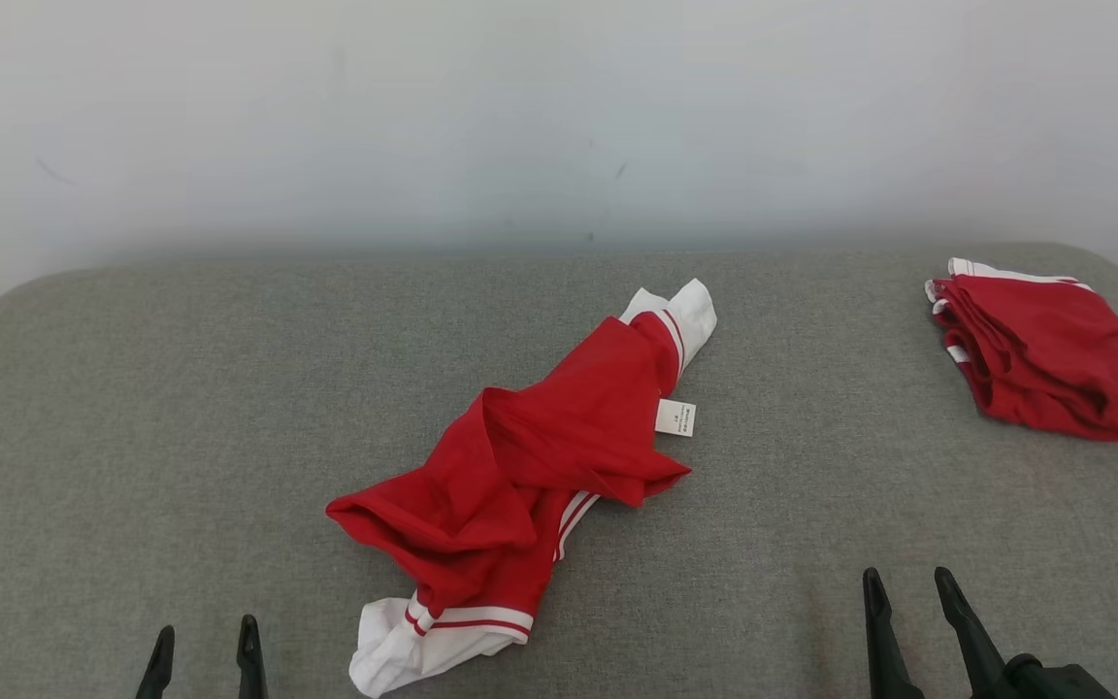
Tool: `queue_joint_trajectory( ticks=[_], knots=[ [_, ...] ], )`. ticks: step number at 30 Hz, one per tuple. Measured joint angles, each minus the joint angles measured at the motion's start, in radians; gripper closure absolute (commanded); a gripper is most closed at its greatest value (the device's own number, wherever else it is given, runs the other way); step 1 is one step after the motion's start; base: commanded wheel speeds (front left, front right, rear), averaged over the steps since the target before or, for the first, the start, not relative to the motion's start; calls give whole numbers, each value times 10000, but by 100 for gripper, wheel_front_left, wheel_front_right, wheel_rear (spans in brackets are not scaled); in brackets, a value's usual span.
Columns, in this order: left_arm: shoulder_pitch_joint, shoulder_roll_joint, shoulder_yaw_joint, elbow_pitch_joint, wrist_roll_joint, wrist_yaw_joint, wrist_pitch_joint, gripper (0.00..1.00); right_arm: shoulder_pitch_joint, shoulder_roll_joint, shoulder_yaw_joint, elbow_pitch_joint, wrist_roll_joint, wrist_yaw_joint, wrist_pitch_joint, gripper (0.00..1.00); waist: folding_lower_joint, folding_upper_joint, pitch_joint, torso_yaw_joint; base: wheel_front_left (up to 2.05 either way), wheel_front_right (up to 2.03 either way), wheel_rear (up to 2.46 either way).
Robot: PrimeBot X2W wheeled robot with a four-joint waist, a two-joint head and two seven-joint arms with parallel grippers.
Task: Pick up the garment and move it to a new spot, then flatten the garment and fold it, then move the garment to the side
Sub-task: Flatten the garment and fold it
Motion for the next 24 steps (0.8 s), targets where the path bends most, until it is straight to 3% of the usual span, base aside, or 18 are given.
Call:
queue_joint_trajectory(
  ticks=[20,24],
  knots=[
    [18,0,-71,-13,-13,82,0,0,3,-2,19,52,4,0,0,0,0,-1,20,36,0,0,0],
    [-24,-2,-148,-12,-109,134,0,0,-76,-4,704,276,169,0,0,0,-1,0,24,258,0,0,0]
  ],
)
